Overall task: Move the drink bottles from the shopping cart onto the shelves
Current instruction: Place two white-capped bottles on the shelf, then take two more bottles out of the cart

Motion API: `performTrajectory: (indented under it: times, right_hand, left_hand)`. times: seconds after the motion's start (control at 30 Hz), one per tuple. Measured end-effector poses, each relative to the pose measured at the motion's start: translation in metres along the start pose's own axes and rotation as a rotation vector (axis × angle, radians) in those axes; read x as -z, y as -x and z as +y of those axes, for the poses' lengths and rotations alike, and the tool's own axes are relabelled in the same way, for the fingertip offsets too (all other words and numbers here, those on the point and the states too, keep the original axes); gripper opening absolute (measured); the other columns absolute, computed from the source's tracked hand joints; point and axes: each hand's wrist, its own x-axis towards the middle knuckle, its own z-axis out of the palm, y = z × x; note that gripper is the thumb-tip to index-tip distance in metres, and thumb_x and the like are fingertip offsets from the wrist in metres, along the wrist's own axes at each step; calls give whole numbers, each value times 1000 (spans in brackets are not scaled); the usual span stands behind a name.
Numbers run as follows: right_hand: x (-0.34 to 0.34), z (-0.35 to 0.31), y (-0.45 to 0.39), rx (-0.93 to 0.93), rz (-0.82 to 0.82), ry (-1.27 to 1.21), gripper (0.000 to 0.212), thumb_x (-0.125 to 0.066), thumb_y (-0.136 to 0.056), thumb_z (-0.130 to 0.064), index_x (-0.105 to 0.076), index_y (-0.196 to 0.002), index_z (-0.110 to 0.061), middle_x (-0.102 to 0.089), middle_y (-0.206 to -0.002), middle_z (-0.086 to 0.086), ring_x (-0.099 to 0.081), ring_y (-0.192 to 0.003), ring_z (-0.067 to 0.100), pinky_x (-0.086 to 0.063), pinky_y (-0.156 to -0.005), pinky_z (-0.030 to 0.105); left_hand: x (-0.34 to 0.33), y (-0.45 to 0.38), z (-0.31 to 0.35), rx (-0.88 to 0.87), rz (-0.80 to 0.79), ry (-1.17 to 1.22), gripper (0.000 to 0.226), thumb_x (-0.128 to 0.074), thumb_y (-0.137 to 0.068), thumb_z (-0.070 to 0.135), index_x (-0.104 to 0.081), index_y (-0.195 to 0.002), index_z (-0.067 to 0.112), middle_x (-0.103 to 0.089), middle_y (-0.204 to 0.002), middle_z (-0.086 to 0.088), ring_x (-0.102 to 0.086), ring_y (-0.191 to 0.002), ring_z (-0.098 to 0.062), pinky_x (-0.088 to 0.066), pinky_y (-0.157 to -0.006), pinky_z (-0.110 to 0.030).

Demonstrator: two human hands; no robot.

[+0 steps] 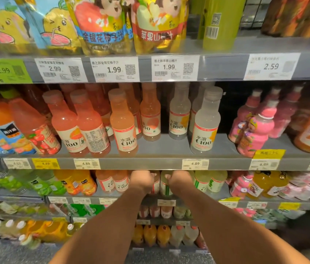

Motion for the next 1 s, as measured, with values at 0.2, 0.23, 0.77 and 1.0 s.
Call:
performTrajectory:
  times: [0.2,0.23,0.77,1.0]
  right_hand:
    - [0,8,33,30,131,-124,31,-59,-96,-25,-52,-120,-6,-53,-118,10,-59,-91,21,-48,-78,29]
    - [0,8,40,53,156,-159,36,-59,-96,-26,-49,-125,-7,-50,-121,10,-59,-98,24,-47,-85,30]
    - [-56,-120,177,352,207,3,33,-51,-94,-32,-52,-117,-9,-59,-120,17,-58,-111,35,-47,-90,36]
    - [-162,-260,270,597,70,66,44,-51,-94,-43,-51,-122,-8,-60,-121,18,-57,-112,35,-46,-86,37]
  left_hand:
    - [-4,26,-6,-103,186,-33,25,-65,-93,31,-64,-104,9,-66,-101,-8,-59,-84,-20,-47,-75,-30]
    - [-3,31,-7,-129,197,-47,27,-65,-93,30,-62,-110,8,-65,-108,-8,-60,-92,-22,-49,-82,-31]
    - [98,163,-159,-168,266,24,39,-62,-92,37,-60,-125,17,-64,-126,-9,-58,-115,-29,-47,-93,-33]
    - [189,261,-347,139,359,-9,59,-55,-94,53,-52,-140,17,-60,-134,-8,-56,-121,-29,-46,-95,-36]
